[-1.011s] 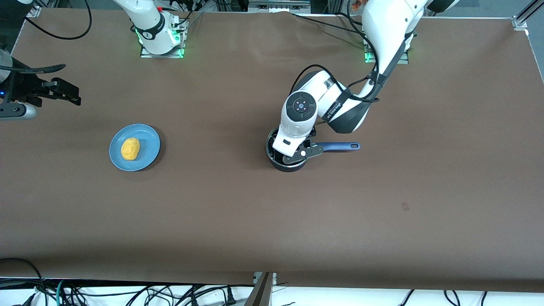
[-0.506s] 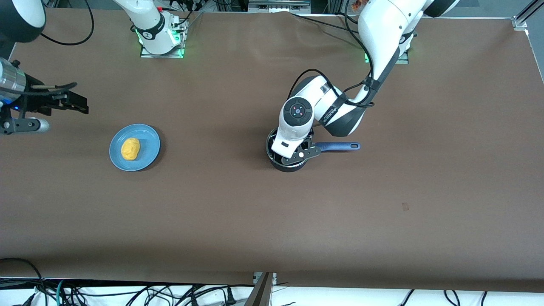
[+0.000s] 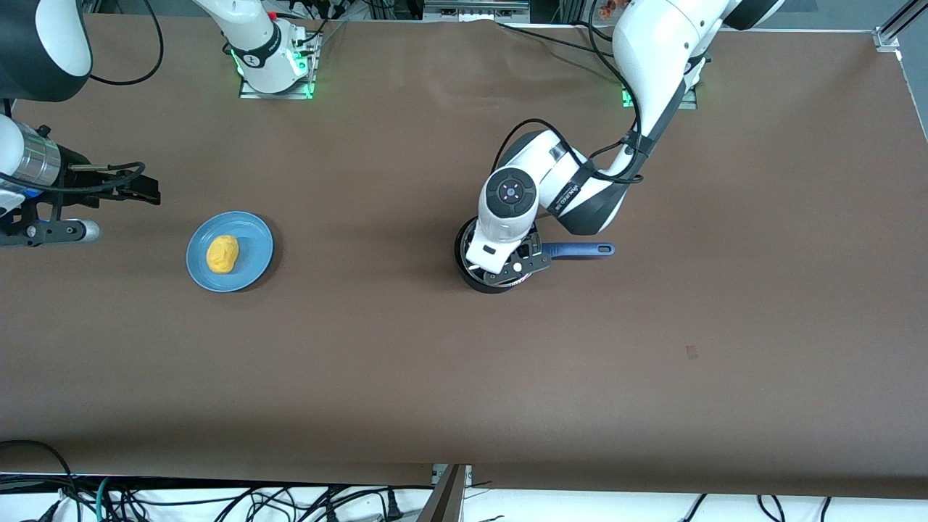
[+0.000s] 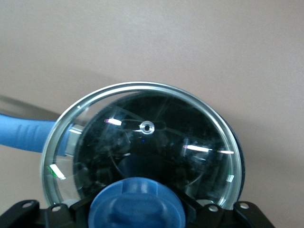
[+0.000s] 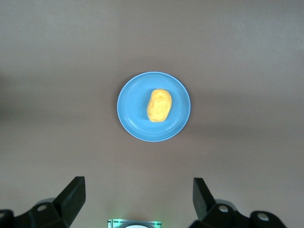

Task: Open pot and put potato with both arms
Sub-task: 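Lift the glass lid with the left gripper while the right gripper reaches the potato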

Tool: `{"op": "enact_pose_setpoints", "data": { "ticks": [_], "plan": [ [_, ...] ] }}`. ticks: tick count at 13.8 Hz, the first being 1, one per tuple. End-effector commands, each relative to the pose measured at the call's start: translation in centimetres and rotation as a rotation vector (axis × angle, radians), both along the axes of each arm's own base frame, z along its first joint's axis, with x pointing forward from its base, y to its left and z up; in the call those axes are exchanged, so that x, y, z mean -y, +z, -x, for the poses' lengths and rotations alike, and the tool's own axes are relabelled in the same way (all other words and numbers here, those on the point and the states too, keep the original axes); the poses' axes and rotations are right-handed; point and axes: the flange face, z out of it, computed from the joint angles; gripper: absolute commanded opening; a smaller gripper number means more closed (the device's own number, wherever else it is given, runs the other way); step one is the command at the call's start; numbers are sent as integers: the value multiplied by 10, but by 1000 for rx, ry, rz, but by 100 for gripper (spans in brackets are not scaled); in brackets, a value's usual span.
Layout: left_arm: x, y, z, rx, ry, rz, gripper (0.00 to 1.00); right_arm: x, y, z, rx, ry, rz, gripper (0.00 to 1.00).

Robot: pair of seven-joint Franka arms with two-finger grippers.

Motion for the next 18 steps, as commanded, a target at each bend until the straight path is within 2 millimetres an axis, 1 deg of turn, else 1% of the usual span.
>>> {"op": "enact_pose_setpoints", "data": {
  "ticks": [1, 2, 3, 4, 6, 7, 8, 9, 11, 12, 13, 14, 15, 16, 17, 18],
  "plan": [
    [-26, 42, -24, 13, 38, -20, 47, 13, -33, -16, -21, -28, 5, 100],
    [-39, 60, -33, 14, 37, -13, 47, 17, -53, -25, -33, -34, 5, 100],
    [-58, 76, -44, 15, 31, 4, 47, 24, -75, -31, -42, -50, 6, 100],
    [-81, 93, -54, 23, 31, 26, 47, 26, -94, -36, -42, -59, 5, 100],
    [-129, 114, -66, -10, -15, 38, 47, 33, -129, -41, -45, -72, 5, 100],
    [-158, 124, -74, -21, -33, 38, 47, 36, -152, -44, -41, -76, 3, 100],
    [-185, 133, -78, -28, -62, 38, 47, 39, -176, -44, -36, -95, 2, 100],
    [-214, 137, -78, -34, -88, 39, 48, 38, -197, -42, -25, -127, 7, 100],
    [-275, 143, -76, -39, -166, 48, 48, 36, -227, -31, -23, -169, 18, 100],
    [-302, 145, -73, -41, -200, 52, 49, 36, -241, -25, -29, -172, 17, 100],
    [-324, 145, -69, -31, -223, 55, 50, 35, -254, -20, -21, -172, 15, 100],
    [-345, 140, -62, -25, -236, 54, 50, 36, -269, -13, -14, -172, 14, 100],
    [-358, 131, -52, -11, -269, 50, 50, 35, -278, -8, 0, -182, 13, 100],
    [-370, 116, -38, 10, -292, 45, 50, 35, -287, -3, 1, -204, 18, 100],
    [-380, 96, -23, 38, -304, 39, 50, 34, -294, 2, -7, -217, 21, 100],
    [-393, 76, -9, 64, -317, 35, 50, 34, -299, 2, -4, -218, 21, 100]
  ]
}}
